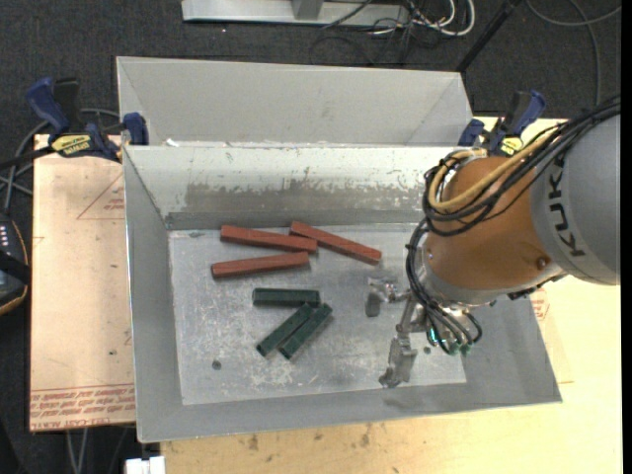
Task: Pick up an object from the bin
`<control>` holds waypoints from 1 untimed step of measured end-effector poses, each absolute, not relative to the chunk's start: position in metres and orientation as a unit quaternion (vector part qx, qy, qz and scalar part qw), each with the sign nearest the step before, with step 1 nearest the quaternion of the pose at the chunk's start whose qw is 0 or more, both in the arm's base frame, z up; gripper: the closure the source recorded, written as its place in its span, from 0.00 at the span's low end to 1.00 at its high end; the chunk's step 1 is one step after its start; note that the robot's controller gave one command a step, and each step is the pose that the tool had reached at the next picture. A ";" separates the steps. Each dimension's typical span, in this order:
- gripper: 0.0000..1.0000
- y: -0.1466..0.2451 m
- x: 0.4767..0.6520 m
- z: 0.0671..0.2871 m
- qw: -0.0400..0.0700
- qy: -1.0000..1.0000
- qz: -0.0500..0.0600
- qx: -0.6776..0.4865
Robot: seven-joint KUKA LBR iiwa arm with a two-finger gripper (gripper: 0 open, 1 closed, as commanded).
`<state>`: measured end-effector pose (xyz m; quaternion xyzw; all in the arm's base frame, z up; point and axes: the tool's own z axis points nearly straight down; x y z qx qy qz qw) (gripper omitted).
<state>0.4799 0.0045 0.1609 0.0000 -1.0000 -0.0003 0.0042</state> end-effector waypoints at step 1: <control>1.00 0.004 0.482 0.165 0.000 -1.000 0.000 0.000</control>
Offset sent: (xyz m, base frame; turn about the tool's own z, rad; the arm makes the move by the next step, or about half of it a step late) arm 0.0000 0.0000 0.0000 0.0000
